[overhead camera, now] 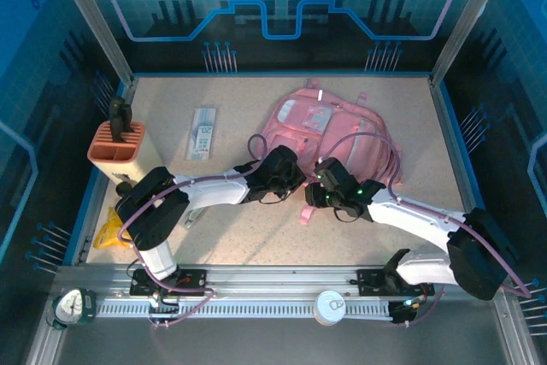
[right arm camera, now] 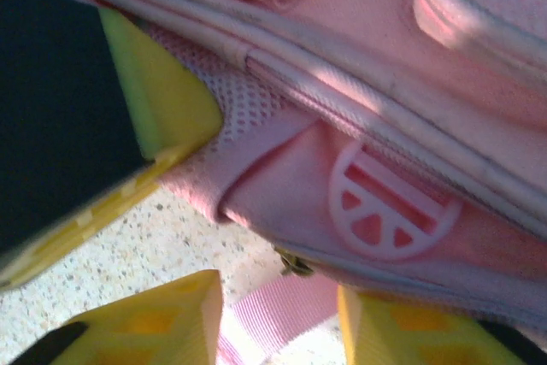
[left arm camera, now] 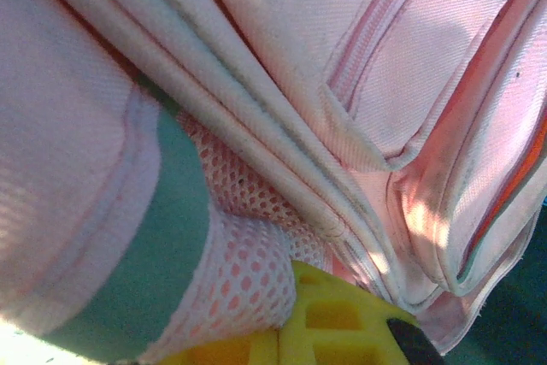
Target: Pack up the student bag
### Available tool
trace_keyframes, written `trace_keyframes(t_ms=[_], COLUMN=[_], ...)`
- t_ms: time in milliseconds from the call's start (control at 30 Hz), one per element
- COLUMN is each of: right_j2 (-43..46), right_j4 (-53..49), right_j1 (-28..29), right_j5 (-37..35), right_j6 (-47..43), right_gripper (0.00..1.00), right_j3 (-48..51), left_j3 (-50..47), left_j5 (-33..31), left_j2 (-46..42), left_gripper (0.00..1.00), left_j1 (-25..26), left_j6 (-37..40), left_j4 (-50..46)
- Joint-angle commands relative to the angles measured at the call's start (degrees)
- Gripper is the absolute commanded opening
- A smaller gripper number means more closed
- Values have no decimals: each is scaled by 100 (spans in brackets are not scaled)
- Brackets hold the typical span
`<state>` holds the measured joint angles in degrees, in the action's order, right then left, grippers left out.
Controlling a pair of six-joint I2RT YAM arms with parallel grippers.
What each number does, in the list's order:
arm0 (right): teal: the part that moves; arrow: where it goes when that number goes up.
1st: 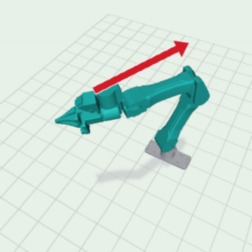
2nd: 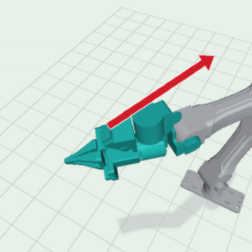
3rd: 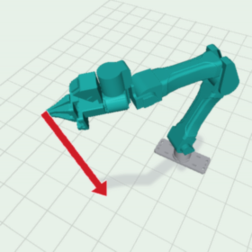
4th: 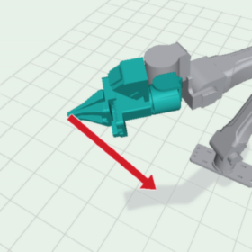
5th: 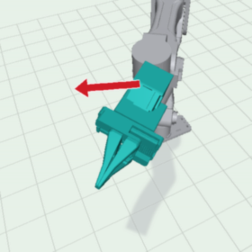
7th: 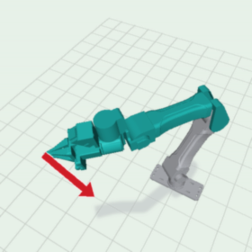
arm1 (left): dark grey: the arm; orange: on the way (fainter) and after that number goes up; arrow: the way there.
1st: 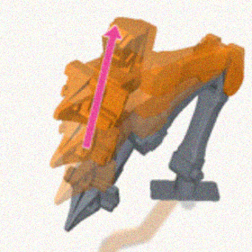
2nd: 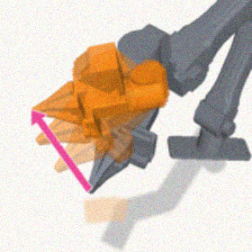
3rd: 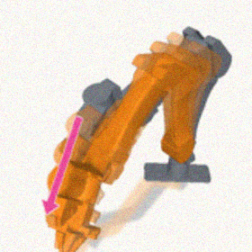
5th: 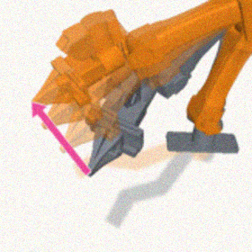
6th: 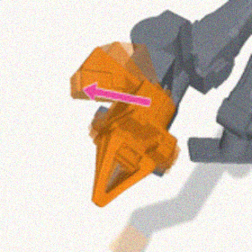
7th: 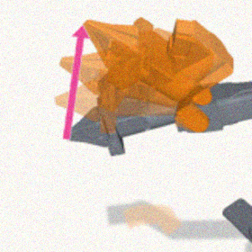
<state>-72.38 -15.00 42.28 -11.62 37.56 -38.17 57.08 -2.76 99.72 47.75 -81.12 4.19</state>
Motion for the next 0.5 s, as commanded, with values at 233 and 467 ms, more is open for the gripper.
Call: trace_keyframes(t_ms=[233, 467], right_j2=[-417, -447], right_j4=[603, 219], right_j1=[105, 100], right_j5=[-567, -1247], right_j6=[-261, -188], right_gripper=[35, 27], right_j3=[51, -128], left_j3=[234, 213], left_j5=[363, 348], left_j2=[-172, -233], left_gripper=[0, 0], left_j1=[157, 156], left_j6=[35, 71], left_j4=[597, 588])
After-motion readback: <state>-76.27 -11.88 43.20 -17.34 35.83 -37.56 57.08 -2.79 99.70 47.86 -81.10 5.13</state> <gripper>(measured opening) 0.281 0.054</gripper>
